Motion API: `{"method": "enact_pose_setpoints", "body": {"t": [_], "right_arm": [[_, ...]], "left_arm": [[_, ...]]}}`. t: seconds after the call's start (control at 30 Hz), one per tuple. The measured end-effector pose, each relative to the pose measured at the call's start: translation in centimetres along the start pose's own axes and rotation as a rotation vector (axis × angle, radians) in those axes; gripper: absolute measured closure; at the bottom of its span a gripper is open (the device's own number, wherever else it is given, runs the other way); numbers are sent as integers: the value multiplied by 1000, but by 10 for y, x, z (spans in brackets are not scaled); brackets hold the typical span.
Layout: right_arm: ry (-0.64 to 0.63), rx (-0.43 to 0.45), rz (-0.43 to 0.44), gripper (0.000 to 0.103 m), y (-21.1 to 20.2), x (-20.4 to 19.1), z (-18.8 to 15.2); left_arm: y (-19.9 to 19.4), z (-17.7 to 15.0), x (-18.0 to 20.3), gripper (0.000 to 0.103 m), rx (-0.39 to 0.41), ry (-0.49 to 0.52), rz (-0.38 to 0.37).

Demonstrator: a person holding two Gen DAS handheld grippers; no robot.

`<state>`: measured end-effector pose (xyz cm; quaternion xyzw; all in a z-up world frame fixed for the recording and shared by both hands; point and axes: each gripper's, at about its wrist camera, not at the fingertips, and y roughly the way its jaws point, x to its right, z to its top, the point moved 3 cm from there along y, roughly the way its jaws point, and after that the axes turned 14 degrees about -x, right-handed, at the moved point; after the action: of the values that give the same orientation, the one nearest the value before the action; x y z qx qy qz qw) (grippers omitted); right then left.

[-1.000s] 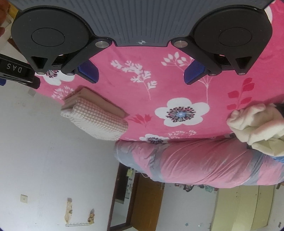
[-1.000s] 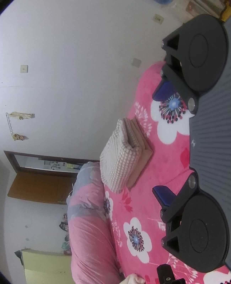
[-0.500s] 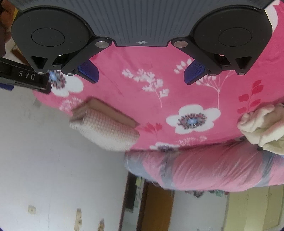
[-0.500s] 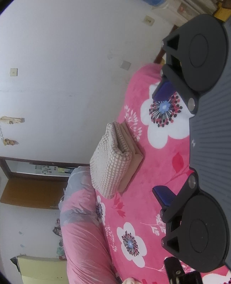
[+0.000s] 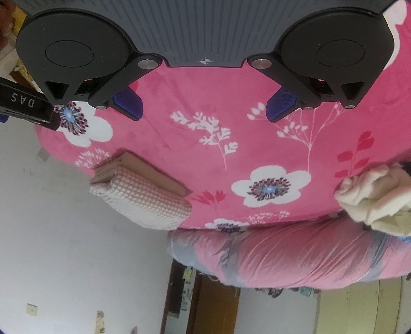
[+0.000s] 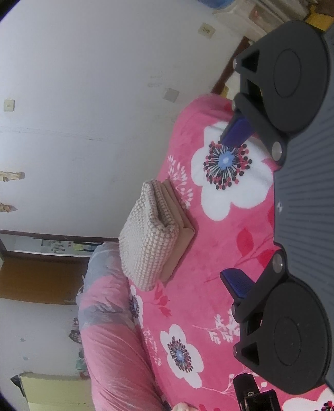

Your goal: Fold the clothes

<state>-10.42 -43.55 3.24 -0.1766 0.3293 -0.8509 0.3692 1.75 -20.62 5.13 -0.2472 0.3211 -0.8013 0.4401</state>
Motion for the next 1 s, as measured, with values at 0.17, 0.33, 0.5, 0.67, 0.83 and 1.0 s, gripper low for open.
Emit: {"method": "enact_pose_setpoints", "body": {"t": [0.17, 0.33, 0.5, 0.67, 0.83, 1.0], "right_arm": [[17, 23, 14, 0, -4, 4, -2], [10, 22, 12, 0, -4, 5, -3], [8, 19, 9, 0, -4, 5, -2], [4, 16, 7, 0, -4, 3, -3], [-5, 12, 3, 0, -3, 2, -4], [-13, 9, -3, 0, -2, 0, -5]], "left_arm": [[-4, 0, 5, 0, 16, 16, -4], [-5, 0, 7, 0, 15, 17, -17], [-7, -1, 10, 0, 28, 23, -23], [-8, -1, 11, 0, 36, 24, -17], [-8, 0, 9, 0, 42, 20, -16], [-7, 0, 7, 0, 40, 18, -13]]}}
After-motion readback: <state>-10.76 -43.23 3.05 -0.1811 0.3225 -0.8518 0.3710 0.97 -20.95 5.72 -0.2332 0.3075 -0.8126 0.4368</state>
